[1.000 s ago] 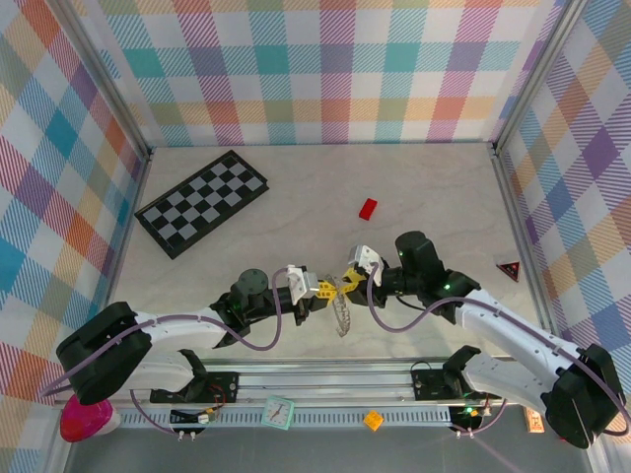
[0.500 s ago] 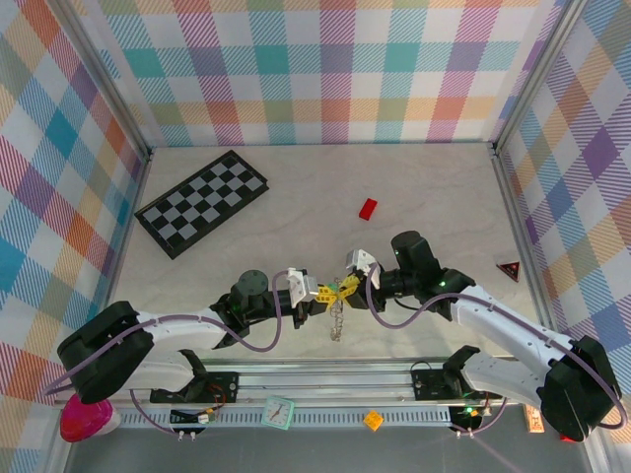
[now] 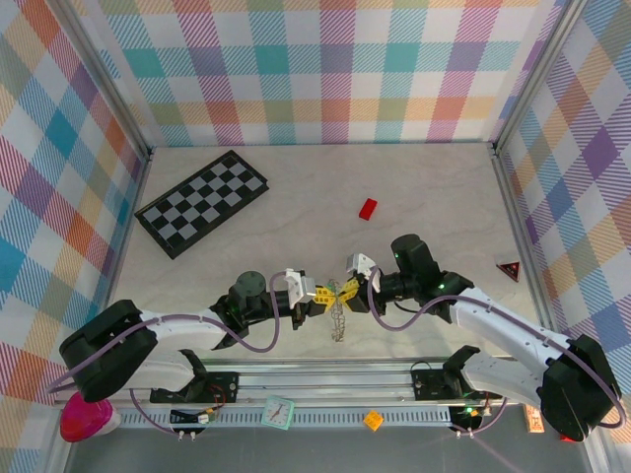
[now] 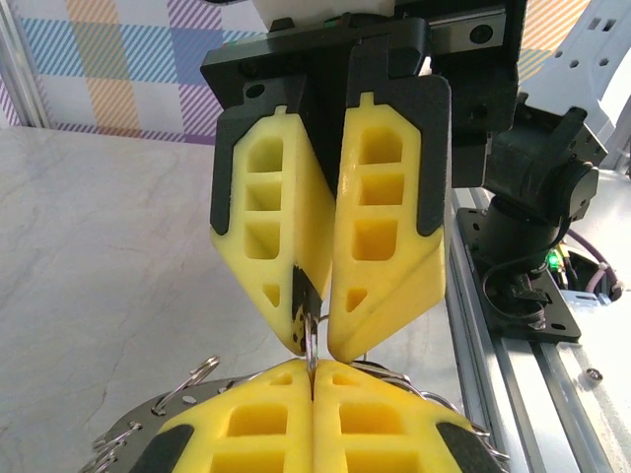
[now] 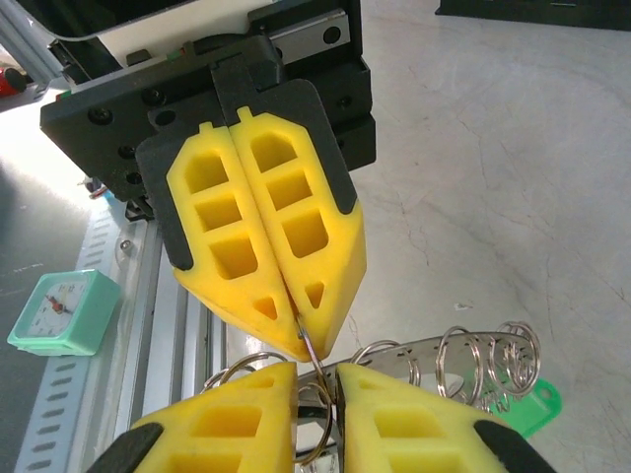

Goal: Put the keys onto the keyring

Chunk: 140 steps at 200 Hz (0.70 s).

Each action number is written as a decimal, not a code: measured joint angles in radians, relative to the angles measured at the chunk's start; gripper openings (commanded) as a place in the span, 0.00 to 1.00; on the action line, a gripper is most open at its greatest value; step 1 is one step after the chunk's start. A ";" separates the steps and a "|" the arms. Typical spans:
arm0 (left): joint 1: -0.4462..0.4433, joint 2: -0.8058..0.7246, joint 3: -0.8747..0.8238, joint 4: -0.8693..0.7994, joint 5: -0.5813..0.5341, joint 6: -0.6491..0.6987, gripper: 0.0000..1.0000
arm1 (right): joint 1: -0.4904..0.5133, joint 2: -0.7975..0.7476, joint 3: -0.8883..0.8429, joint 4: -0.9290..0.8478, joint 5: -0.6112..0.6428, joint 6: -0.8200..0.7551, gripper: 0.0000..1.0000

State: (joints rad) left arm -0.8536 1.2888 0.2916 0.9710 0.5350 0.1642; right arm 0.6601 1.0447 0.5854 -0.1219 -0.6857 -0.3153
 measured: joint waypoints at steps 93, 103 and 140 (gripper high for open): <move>0.014 0.041 -0.006 0.051 0.005 -0.052 0.27 | -0.003 0.028 0.000 0.023 -0.019 -0.002 0.00; 0.016 0.029 -0.006 0.031 -0.014 -0.048 0.34 | -0.003 0.028 0.004 0.006 -0.019 -0.007 0.00; 0.018 -0.091 0.045 -0.187 -0.055 0.007 0.46 | 0.007 0.028 0.061 -0.101 0.016 -0.047 0.00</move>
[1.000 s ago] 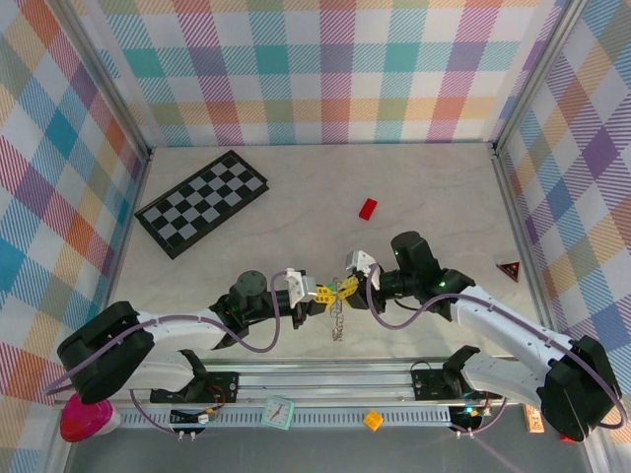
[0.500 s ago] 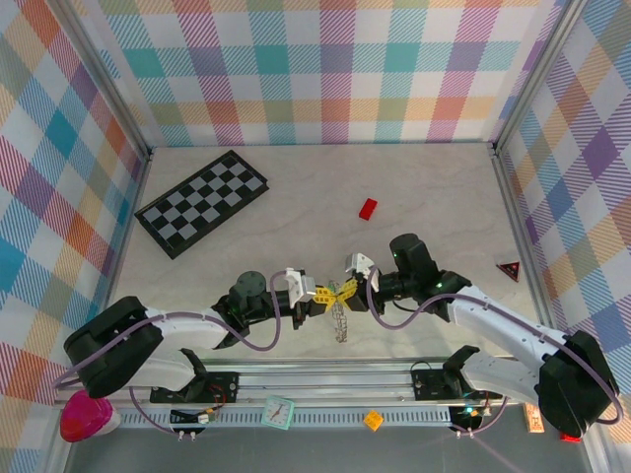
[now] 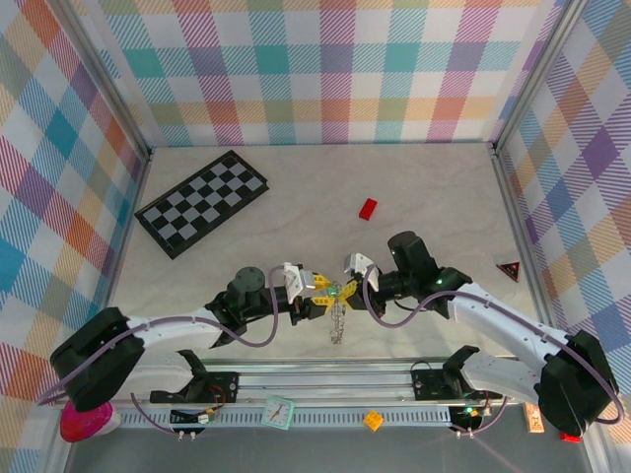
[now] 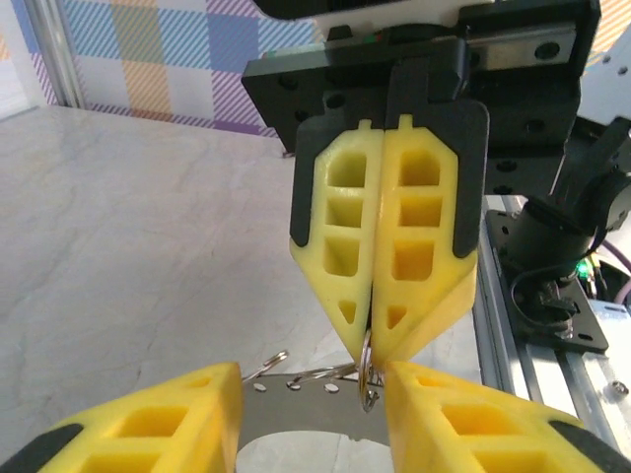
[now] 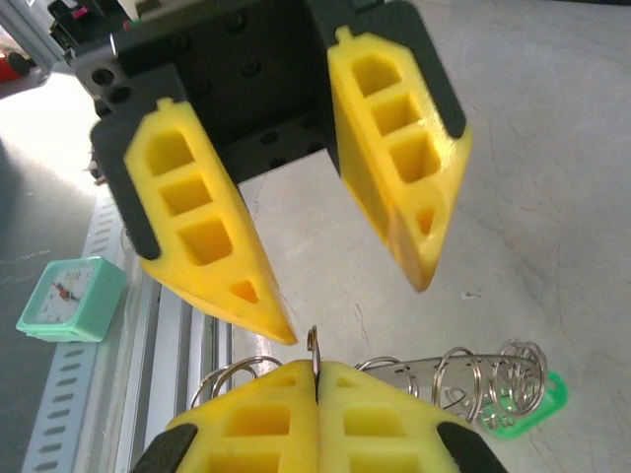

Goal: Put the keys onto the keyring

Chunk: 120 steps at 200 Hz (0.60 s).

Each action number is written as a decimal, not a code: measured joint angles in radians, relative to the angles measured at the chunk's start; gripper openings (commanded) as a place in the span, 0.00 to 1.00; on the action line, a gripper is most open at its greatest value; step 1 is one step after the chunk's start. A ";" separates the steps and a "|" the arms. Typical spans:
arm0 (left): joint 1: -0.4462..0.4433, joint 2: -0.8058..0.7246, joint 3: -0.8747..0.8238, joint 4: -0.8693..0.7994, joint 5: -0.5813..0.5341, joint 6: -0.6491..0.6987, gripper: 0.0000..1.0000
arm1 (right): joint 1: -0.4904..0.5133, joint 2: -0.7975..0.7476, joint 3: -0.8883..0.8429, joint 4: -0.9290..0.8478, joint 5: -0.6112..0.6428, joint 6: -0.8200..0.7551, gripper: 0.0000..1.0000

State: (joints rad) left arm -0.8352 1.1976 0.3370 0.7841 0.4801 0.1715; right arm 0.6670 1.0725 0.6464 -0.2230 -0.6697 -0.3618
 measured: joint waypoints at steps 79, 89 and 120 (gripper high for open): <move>0.000 -0.144 0.115 -0.440 -0.063 0.137 0.48 | 0.075 0.070 0.169 -0.201 0.118 -0.127 0.00; 0.000 -0.144 0.119 -0.466 -0.063 0.140 0.48 | 0.081 0.077 0.183 -0.220 0.127 -0.139 0.00; 0.000 -0.144 0.120 -0.496 -0.060 0.140 0.44 | 0.098 0.105 0.231 -0.265 0.144 -0.169 0.00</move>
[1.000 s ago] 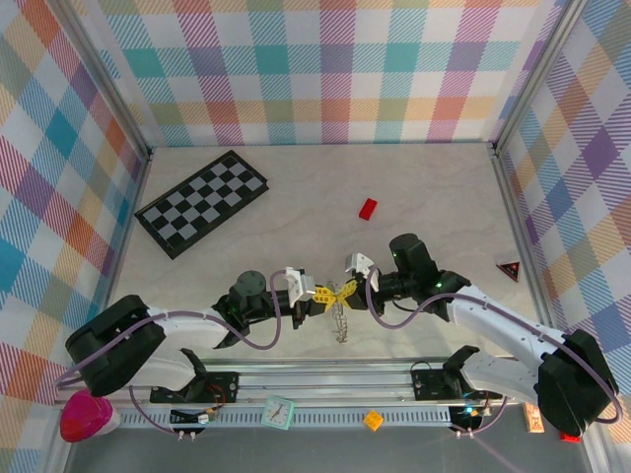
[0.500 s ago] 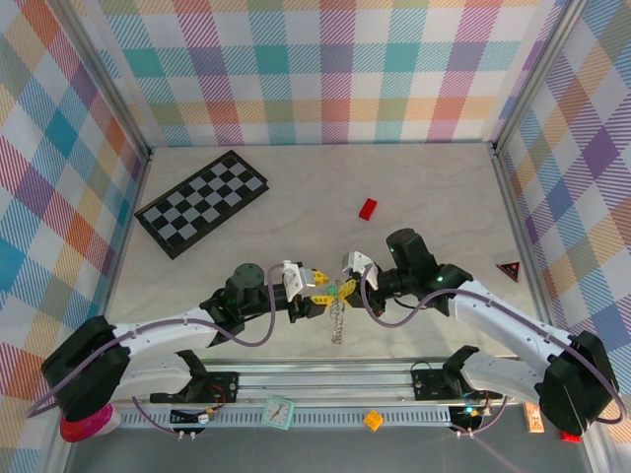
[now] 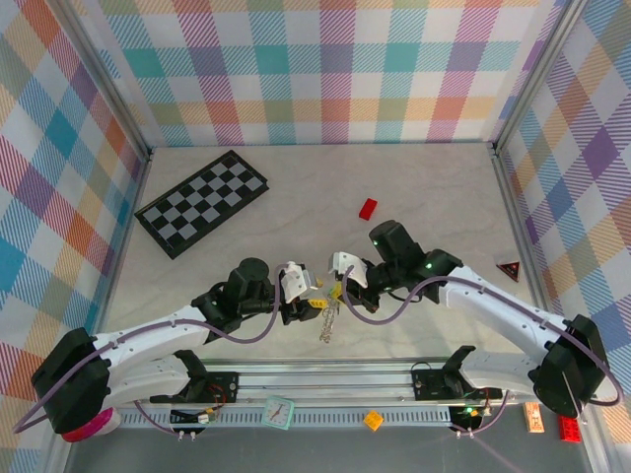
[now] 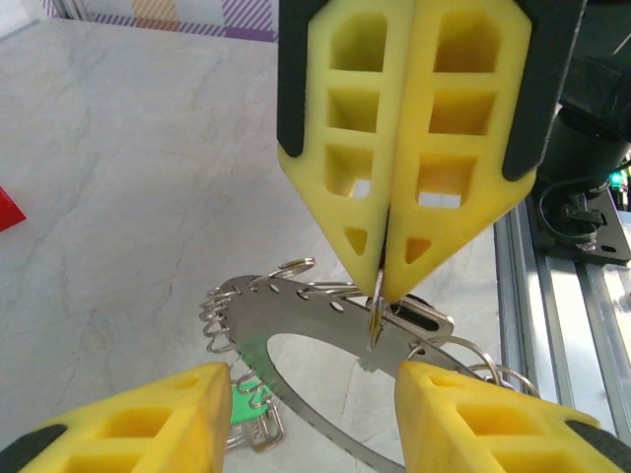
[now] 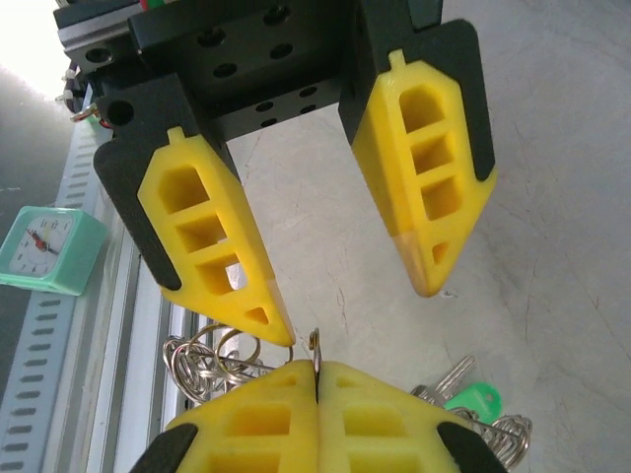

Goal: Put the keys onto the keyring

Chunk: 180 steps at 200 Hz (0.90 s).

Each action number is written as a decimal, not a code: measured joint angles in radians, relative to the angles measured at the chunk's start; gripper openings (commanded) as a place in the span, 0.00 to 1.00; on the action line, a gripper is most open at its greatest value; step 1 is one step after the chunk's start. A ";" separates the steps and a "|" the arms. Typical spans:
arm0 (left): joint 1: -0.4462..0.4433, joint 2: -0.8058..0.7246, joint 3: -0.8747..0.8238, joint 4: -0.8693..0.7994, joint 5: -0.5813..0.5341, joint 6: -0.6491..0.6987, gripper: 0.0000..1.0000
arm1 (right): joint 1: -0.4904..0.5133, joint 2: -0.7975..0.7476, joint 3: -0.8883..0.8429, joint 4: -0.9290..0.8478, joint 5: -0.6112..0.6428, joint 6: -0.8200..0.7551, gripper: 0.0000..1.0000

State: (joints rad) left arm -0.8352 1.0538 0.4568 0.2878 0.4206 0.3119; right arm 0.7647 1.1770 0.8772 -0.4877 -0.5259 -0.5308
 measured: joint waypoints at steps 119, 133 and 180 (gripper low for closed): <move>0.000 0.029 0.021 -0.017 0.067 -0.004 0.00 | 0.060 0.063 0.068 -0.053 0.070 -0.039 0.00; 0.000 0.031 0.022 -0.027 0.077 0.004 0.00 | 0.060 0.063 0.067 -0.052 0.073 -0.034 0.16; 0.000 0.031 0.022 -0.008 0.075 -0.005 0.00 | 0.026 -0.052 -0.022 0.034 0.063 0.044 0.38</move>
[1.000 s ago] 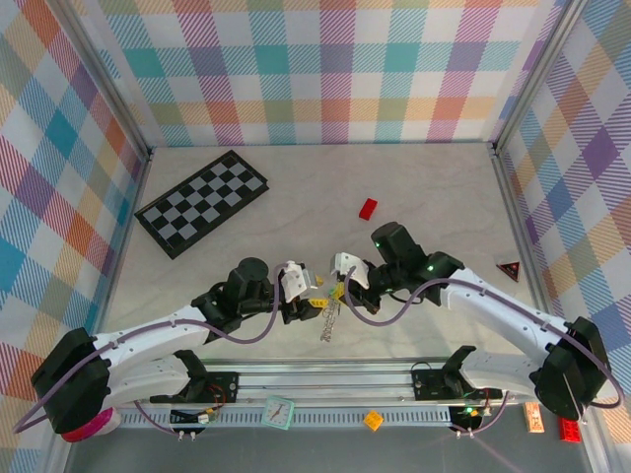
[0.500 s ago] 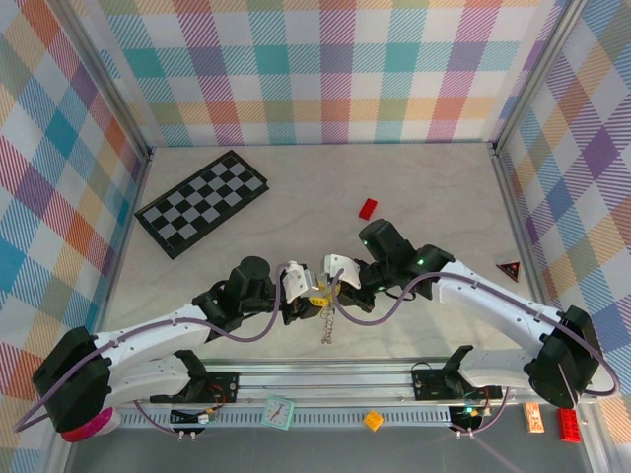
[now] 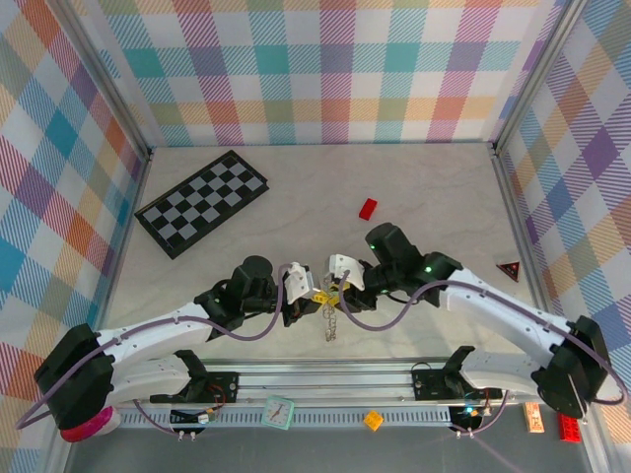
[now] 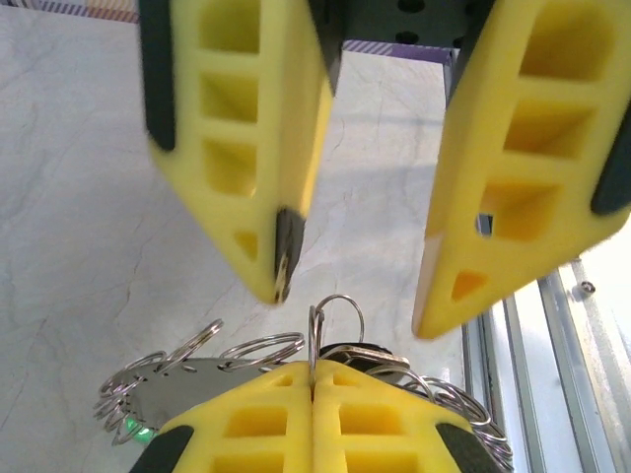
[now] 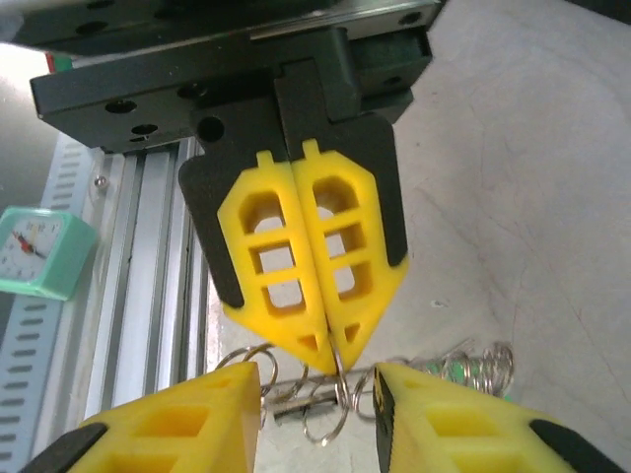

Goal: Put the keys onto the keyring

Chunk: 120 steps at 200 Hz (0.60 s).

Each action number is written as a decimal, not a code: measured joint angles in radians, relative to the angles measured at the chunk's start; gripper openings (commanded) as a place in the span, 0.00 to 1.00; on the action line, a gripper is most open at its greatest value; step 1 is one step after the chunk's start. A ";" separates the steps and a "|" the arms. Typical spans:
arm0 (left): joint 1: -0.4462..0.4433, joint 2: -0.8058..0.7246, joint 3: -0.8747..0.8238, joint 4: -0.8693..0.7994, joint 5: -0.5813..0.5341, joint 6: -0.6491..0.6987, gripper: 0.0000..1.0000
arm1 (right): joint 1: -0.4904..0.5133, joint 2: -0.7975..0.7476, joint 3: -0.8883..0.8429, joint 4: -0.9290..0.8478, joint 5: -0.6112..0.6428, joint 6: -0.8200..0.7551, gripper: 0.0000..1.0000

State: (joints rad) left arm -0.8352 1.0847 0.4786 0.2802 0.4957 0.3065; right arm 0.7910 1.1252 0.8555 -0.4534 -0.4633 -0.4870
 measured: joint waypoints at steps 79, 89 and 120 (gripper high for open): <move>0.000 0.019 -0.033 0.109 -0.011 -0.056 0.00 | -0.019 -0.049 -0.052 0.020 0.011 0.188 0.31; 0.000 0.019 -0.033 0.116 -0.011 -0.056 0.00 | -0.019 -0.049 -0.058 0.020 0.013 0.196 0.30; 0.000 0.019 -0.033 0.119 -0.011 -0.056 0.00 | -0.019 -0.037 -0.060 0.019 0.030 0.216 0.25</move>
State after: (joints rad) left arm -0.8352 1.1042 0.4454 0.3992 0.4850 0.2501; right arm 0.7715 1.0878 0.7956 -0.4339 -0.4335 -0.2714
